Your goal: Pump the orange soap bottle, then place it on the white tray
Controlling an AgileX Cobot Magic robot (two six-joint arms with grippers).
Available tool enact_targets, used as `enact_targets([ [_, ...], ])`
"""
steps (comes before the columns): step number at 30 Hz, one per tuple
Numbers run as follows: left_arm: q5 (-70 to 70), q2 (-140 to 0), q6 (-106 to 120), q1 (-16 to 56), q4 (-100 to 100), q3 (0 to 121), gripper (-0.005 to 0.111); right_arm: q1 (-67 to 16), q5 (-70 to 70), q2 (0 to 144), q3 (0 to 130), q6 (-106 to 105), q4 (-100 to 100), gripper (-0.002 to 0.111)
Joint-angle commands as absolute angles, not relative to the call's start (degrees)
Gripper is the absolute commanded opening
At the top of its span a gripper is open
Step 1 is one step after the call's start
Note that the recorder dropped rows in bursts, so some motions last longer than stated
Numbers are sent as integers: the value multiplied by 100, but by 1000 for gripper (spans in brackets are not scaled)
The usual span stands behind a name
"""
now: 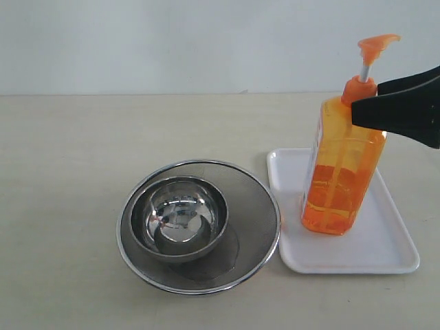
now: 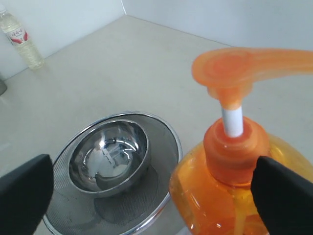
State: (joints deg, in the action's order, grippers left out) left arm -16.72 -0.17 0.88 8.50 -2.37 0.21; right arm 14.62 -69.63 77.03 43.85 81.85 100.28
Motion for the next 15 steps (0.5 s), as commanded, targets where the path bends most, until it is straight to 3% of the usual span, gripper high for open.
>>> enact_targets([
  [1,-1672,0,112,831,-193,0,5,1485,-6996,7648,4348,8128,9995,104],
  [15,-1672,0,112,831,-193,0,5,1485,-6996,7648,4348,8295,9995,104],
])
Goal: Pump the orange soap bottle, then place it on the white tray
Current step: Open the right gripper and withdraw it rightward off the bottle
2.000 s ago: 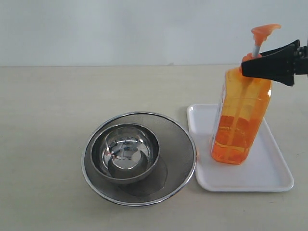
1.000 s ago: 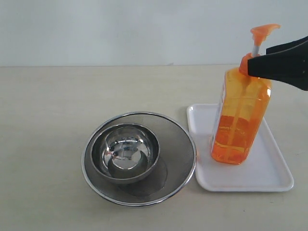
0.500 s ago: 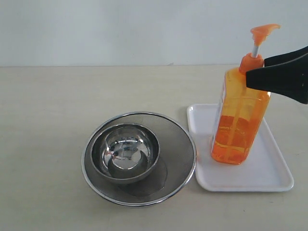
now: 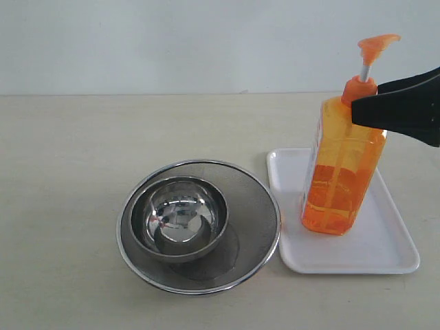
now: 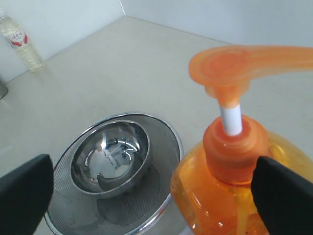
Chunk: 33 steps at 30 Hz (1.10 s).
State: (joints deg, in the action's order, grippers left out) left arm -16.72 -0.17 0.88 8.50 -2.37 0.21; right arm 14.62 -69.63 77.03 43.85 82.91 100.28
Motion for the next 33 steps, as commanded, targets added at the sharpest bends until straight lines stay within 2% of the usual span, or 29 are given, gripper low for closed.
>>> enact_targets([
  [1,-1672,0,112,831,-193,0,5,1485,-6996,7648,4348,8282,9995,104],
  [12,-1672,0,112,831,-193,0,5,1485,-6996,7606,4348,8759,9995,104],
  [14,-1672,0,112,831,-193,0,5,1485,-6029,7000,4215,9526,9995,104],
  [19,-1672,0,112,831,-193,0,5,1473,-4935,5800,3543,9487,9995,104],
  [21,-1672,0,112,831,-193,0,5,1309,-4074,4983,3028,9855,9995,104],
  [24,-1672,0,112,831,-193,0,5,381,-2791,3663,2247,9973,9995,104],
  [27,-1672,0,112,831,-193,0,5,-1213,-1455,2603,1575,10074,9995,104],
  [29,-1672,0,112,831,-193,0,5,-1736,-747,1941,1213,10245,9995,104],
  [33,-1672,0,112,831,-193,0,5,-1766,0,748,494,10646,9949,104],
])
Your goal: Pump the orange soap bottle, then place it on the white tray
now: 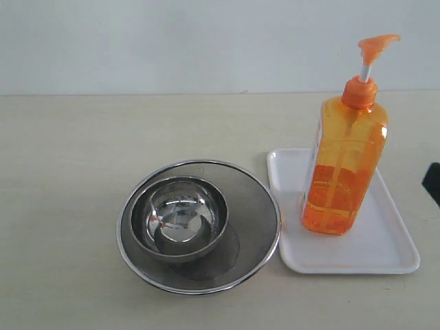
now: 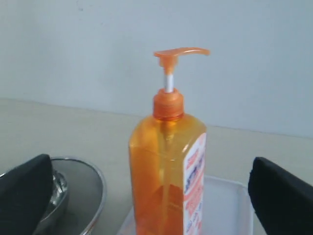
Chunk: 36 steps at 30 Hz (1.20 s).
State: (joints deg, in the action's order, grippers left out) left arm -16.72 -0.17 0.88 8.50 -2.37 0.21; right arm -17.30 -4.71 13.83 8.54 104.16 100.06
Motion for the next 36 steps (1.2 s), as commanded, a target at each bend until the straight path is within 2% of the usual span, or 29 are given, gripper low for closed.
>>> enact_targets([
  [1,-1672,0,112,831,-193,0,5,-1766,0,555,399,10646,9949,104],
  [6,-1672,0,112,831,-193,0,5,-1766,0,21,199,10646,9949,104],
  [33,-1672,0,112,831,-193,0,5,-1766,79,0,80,10849,9995,104],
  [36,-1672,0,112,831,-193,0,5,-1766,184,0,133,8835,7776,104],
])
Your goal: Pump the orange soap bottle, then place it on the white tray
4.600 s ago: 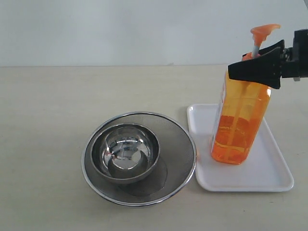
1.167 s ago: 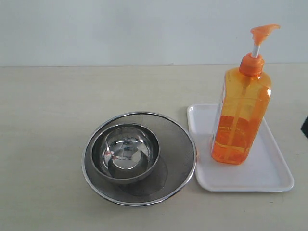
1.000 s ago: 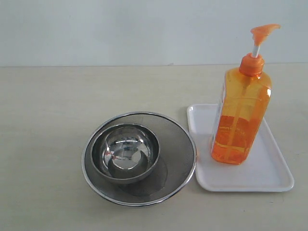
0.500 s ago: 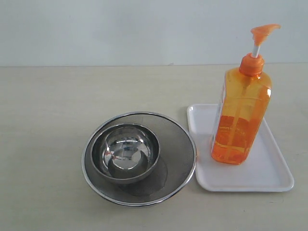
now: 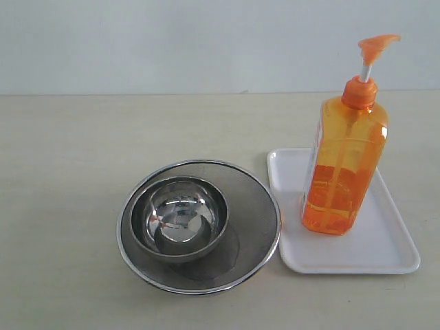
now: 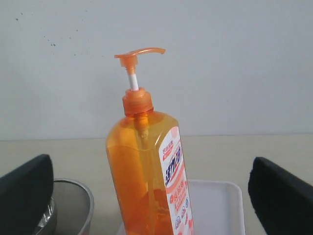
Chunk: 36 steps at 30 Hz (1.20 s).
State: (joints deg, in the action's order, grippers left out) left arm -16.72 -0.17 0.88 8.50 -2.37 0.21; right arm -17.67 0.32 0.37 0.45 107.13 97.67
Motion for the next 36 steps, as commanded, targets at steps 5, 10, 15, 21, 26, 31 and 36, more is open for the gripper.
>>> enact_targets([
  [5,-1672,0,112,831,-193,0,5,-1766,171,0,133,4082,3139,104],
  [10,-1672,0,112,831,-193,0,5,-1766,342,0,43,1475,672,104],
  [15,-1672,0,112,831,-193,0,5,-1766,717,0,0,1229,504,104],
  [21,-1672,0,112,831,-193,0,5,-1766,1430,0,0,1151,527,104],
  [26,-1672,0,112,831,-193,0,5,-1766,1981,0,0,1138,543,104],
  [31,-1672,0,112,831,-193,0,5,-1388,2014,0,0,1099,567,104],
  [36,-1672,0,112,831,-193,0,5,-839,2046,0,0,1086,567,104],
])
